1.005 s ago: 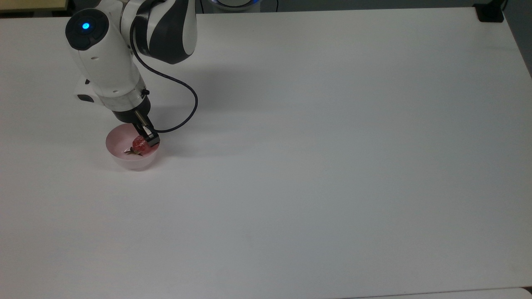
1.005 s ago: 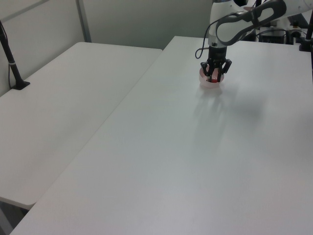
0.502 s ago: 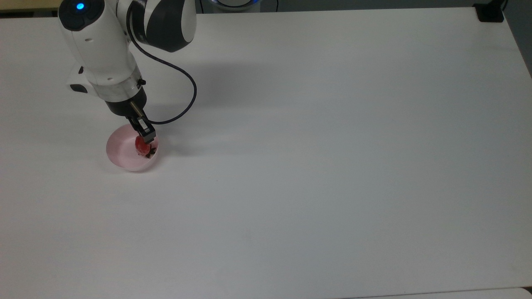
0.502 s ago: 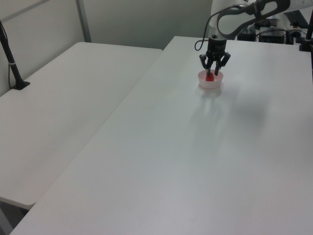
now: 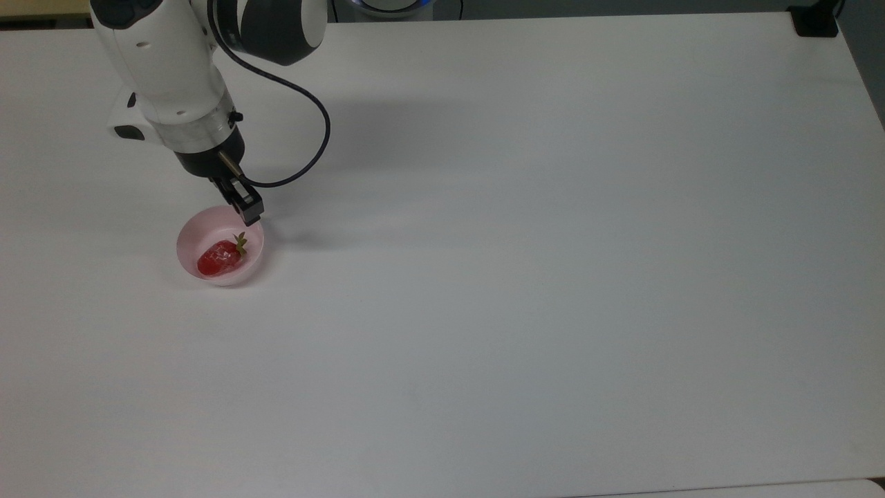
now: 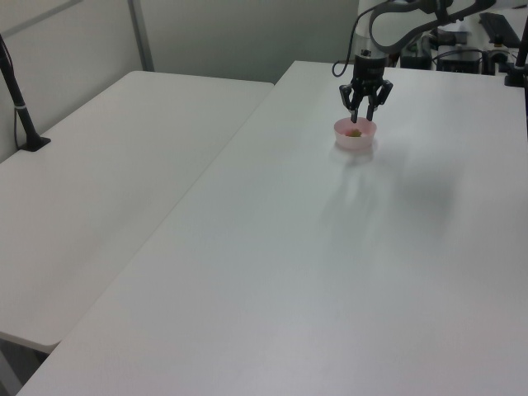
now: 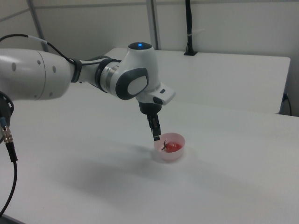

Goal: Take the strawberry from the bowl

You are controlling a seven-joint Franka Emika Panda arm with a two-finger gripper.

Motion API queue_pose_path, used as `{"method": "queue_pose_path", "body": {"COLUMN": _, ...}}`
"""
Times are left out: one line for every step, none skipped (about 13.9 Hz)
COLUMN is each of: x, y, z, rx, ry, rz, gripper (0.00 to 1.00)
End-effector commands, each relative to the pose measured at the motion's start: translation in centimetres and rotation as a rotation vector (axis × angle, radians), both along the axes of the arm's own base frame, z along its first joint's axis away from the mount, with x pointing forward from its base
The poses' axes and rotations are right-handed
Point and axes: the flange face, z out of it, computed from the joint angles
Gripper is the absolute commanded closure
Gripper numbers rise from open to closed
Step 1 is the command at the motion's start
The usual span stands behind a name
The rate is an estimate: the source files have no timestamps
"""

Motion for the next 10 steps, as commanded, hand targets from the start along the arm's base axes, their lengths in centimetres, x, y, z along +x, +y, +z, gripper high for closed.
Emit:
{"method": "queue_pose_path", "body": {"x": 0.5, "y": -1.9, "z": -0.7, "rx": -0.081, "ry": -0.074, "rz": 0.106, "gripper": 0.42}}
{"method": "queue_pose_path", "body": {"x": 0.5, "y": -3.1, "z": -1.2, "rx": -0.105, "ry": -0.08, "rz": 0.137, "gripper": 0.43}}
{"method": "queue_pose_path", "body": {"x": 0.6, "y": -3.9, "z": -1.6, "rx": -0.118, "ry": -0.084, "rz": 0.153, "gripper": 0.43}}
{"method": "queue_pose_path", "body": {"x": 1.0, "y": -4.2, "z": -2.1, "rx": -0.119, "ry": -0.083, "rz": 0.152, "gripper": 0.43}}
{"method": "queue_pose_path", "body": {"x": 1.1, "y": -4.3, "z": -2.6, "rx": -0.117, "ry": -0.078, "rz": 0.151, "gripper": 0.43}}
{"method": "queue_pose_path", "body": {"x": 1.1, "y": -4.6, "z": -3.2, "rx": -0.113, "ry": -0.071, "rz": 0.146, "gripper": 0.43}}
{"method": "queue_pose_path", "body": {"x": 0.8, "y": -5.6, "z": -4.1, "rx": -0.104, "ry": -0.059, "rz": 0.122, "gripper": 0.43}}
{"method": "queue_pose_path", "body": {"x": 0.6, "y": -6.1, "z": -4.8, "rx": -0.097, "ry": -0.051, "rz": 0.106, "gripper": 0.43}}
{"method": "queue_pose_path", "body": {"x": 0.7, "y": -6.1, "z": -5.0, "rx": -0.093, "ry": -0.051, "rz": 0.101, "gripper": 0.44}}
{"method": "queue_pose_path", "body": {"x": 0.8, "y": -6.1, "z": -5.3, "rx": -0.09, "ry": -0.057, "rz": 0.096, "gripper": 0.45}}
